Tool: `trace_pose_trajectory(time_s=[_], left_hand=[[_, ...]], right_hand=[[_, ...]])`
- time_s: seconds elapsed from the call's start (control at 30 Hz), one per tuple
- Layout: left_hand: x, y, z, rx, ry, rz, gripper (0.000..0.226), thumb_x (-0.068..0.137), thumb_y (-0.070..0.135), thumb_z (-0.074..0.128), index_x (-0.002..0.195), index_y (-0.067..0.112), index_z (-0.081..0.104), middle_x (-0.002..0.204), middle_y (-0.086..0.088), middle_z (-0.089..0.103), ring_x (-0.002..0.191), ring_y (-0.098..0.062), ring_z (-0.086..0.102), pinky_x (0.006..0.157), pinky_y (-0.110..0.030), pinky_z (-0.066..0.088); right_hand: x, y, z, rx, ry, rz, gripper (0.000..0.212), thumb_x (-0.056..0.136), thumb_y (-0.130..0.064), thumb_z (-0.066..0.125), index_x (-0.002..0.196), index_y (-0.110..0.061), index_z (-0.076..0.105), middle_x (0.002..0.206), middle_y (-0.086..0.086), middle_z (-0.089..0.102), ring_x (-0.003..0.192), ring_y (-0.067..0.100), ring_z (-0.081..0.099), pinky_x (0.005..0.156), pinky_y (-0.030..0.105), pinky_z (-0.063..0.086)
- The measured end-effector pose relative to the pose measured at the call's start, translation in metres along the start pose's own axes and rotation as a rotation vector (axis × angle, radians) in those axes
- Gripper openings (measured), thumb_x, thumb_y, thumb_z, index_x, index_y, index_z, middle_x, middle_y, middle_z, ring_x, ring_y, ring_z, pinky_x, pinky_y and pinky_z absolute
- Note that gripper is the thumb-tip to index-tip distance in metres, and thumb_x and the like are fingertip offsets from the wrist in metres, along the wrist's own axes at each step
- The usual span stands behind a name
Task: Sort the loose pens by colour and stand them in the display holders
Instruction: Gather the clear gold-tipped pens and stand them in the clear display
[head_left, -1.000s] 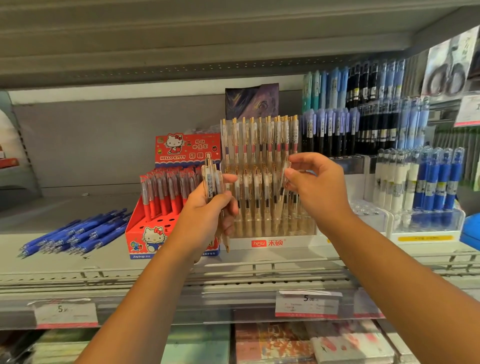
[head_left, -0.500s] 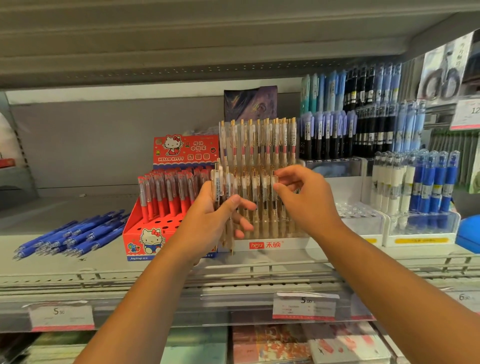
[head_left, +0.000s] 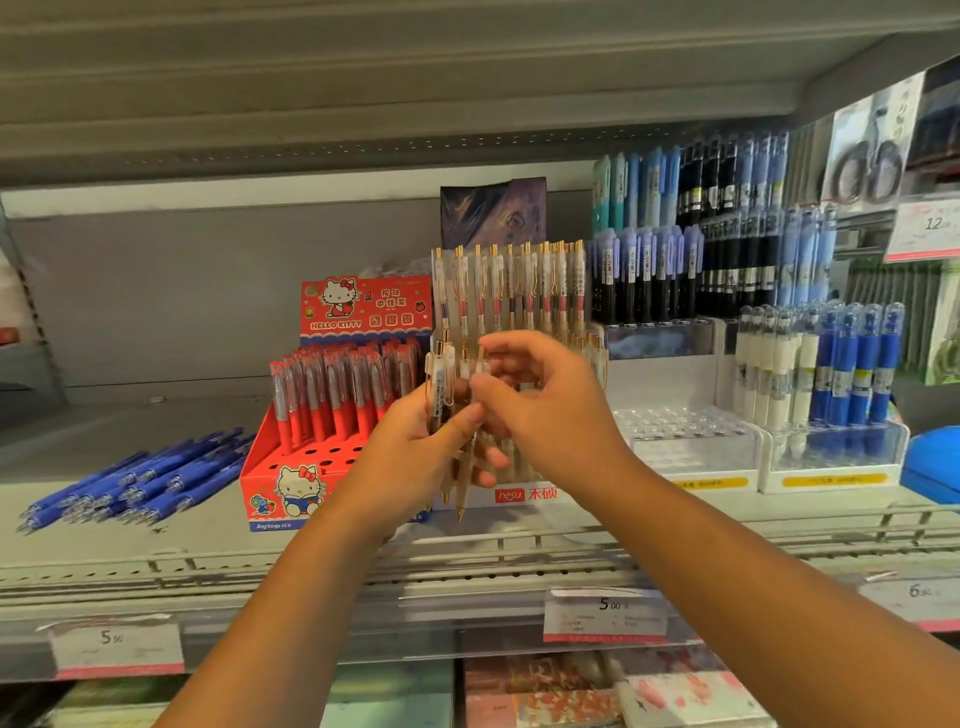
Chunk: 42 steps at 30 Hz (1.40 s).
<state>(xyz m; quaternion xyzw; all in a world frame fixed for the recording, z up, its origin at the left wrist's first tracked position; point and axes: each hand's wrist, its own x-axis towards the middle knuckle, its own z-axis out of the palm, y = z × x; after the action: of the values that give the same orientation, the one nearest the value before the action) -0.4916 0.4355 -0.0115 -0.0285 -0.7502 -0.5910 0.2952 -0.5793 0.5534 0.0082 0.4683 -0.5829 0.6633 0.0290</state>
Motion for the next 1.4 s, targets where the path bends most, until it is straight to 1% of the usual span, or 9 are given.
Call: trace_pose_trajectory(time_s=[0.1, 0.27, 0.4, 0.53, 0.67, 0.83, 0.97, 1.2, 1.4], left_hand=[[0.000, 0.000, 0.000, -0.003, -0.011, -0.008, 0.023, 0.101, 0.014, 0.049, 0.122, 0.012, 0.059, 0.085, -0.012, 0.074, 0.076, -0.029, 0.073, 0.066, -0.036, 0.061], [0.000, -0.002, -0.002, -0.042, -0.015, -0.007, 0.023, 0.101, 0.017, 0.050, 0.119, 0.016, 0.064, 0.103, -0.013, 0.073, 0.092, -0.030, 0.073, 0.070, -0.034, 0.061], [0.003, -0.006, -0.005, 0.046, 0.070, 0.014, 0.019, 0.100, 0.019, 0.051, 0.110, 0.018, 0.068, 0.103, -0.007, 0.074, 0.097, -0.024, 0.072, 0.074, -0.030, 0.060], [0.003, -0.005, -0.006, -0.020, 0.135, -0.019, 0.018, 0.099, 0.020, 0.052, 0.109, 0.010, 0.064, 0.094, -0.008, 0.073, 0.084, -0.022, 0.073, 0.069, -0.039, 0.062], [0.002, -0.004, -0.008, 0.085, 0.171, 0.003, 0.014, 0.100, 0.028, 0.053, 0.102, 0.019, 0.064, 0.073, 0.000, 0.064, 0.051, -0.012, 0.049, 0.044, -0.026, 0.045], [0.001, -0.004, -0.011, 0.009, 0.092, -0.089, 0.010, 0.094, 0.039, 0.061, 0.089, 0.030, 0.059, 0.070, 0.001, 0.050, 0.050, -0.011, 0.032, 0.042, -0.024, 0.027], [0.004, -0.002, -0.007, -0.124, 0.112, -0.203, 0.016, 0.077, 0.023, 0.054, 0.093, 0.023, 0.052, 0.065, 0.002, 0.052, 0.045, -0.010, 0.028, 0.040, -0.019, 0.022], [-0.001, 0.003, -0.001, 0.013, 0.149, -0.101, 0.017, 0.102, 0.016, 0.046, 0.093, 0.009, 0.058, 0.064, 0.001, 0.054, 0.048, -0.012, 0.041, 0.038, -0.024, 0.033], [-0.003, 0.007, 0.002, 0.042, 0.102, -0.074, 0.020, 0.103, 0.017, 0.047, 0.109, 0.007, 0.063, 0.068, -0.001, 0.061, 0.055, -0.016, 0.057, 0.049, -0.028, 0.053]], right_hand=[[0.002, -0.002, 0.001, 0.005, 0.003, 0.056, 0.025, 0.090, -0.009, 0.068, 0.110, -0.023, 0.063, 0.098, -0.001, 0.067, 0.063, 0.019, 0.068, 0.054, 0.047, 0.060], [0.003, 0.002, -0.006, 0.092, 0.035, 0.076, 0.026, 0.089, -0.006, 0.068, 0.109, -0.022, 0.064, 0.092, 0.001, 0.074, 0.073, 0.013, 0.072, 0.055, 0.028, 0.059], [0.008, 0.005, -0.016, 0.154, 0.082, 0.062, 0.026, 0.089, -0.001, 0.066, 0.110, -0.015, 0.063, 0.092, 0.001, 0.076, 0.087, 0.014, 0.073, 0.073, 0.031, 0.060], [0.016, 0.001, -0.035, 0.192, 0.173, 0.011, 0.022, 0.089, 0.000, 0.065, 0.104, -0.016, 0.065, 0.094, 0.002, 0.076, 0.087, 0.016, 0.073, 0.069, 0.028, 0.060], [0.025, 0.001, -0.057, 0.153, 0.262, -0.051, 0.026, 0.090, 0.001, 0.064, 0.102, -0.022, 0.066, 0.094, 0.003, 0.074, 0.085, 0.017, 0.073, 0.068, 0.025, 0.059], [0.031, 0.012, -0.072, 0.046, 0.304, -0.079, 0.026, 0.090, -0.001, 0.065, 0.109, -0.019, 0.067, 0.094, 0.006, 0.073, 0.085, 0.012, 0.072, 0.068, 0.021, 0.057], [0.031, 0.021, -0.071, -0.089, 0.277, -0.098, 0.028, 0.090, -0.002, 0.066, 0.109, -0.023, 0.067, 0.097, 0.004, 0.072, 0.091, 0.014, 0.070, 0.074, 0.024, 0.059], [0.028, 0.034, -0.064, -0.313, 0.119, 0.018, 0.028, 0.089, -0.010, 0.069, 0.114, -0.022, 0.069, 0.096, -0.004, 0.067, 0.093, 0.015, 0.067, 0.082, 0.034, 0.059], [0.028, 0.035, -0.066, -0.443, 0.123, -0.001, 0.020, 0.089, -0.017, 0.070, 0.108, -0.019, 0.068, 0.088, -0.013, 0.064, 0.082, -0.002, 0.059, 0.067, 0.003, 0.045]])
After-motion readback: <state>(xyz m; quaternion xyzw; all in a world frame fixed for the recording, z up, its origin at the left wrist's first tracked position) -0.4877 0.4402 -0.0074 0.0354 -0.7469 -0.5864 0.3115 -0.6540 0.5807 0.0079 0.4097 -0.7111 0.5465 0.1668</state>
